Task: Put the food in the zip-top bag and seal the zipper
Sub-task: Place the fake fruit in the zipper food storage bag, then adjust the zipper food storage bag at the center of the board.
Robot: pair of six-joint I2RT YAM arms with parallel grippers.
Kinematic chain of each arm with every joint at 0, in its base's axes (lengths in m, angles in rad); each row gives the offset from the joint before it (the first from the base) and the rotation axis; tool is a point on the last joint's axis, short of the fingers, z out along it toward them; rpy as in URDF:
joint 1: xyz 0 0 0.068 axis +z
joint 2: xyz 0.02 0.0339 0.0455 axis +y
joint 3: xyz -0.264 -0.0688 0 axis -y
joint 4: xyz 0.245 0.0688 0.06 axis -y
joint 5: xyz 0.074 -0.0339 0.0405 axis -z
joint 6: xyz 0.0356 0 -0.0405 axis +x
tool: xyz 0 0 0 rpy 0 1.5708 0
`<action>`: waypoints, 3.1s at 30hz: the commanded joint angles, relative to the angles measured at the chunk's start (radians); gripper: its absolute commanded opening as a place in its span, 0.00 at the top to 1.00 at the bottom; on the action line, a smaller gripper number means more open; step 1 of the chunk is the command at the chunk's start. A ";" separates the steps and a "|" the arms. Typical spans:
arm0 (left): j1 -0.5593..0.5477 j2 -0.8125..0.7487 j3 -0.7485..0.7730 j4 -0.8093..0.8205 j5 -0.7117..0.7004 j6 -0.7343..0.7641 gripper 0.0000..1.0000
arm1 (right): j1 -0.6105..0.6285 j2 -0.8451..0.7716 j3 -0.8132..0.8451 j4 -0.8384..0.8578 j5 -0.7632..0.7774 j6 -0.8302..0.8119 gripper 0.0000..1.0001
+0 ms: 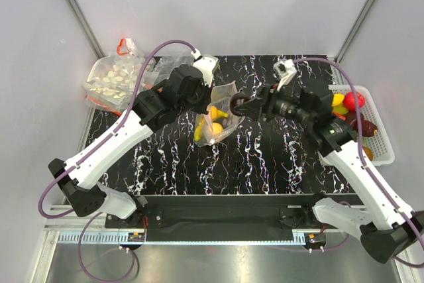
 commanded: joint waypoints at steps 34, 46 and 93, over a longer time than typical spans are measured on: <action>-0.001 -0.026 0.010 0.072 -0.071 0.020 1.00 | 0.193 0.198 0.246 -0.283 0.471 -0.093 0.38; -0.003 -0.029 0.008 0.072 -0.078 0.020 1.00 | 0.193 0.337 0.340 -0.396 0.442 -0.056 0.68; 0.022 -0.141 -0.099 0.146 -0.338 -0.043 1.00 | 0.191 0.385 0.337 -0.310 0.573 0.007 1.00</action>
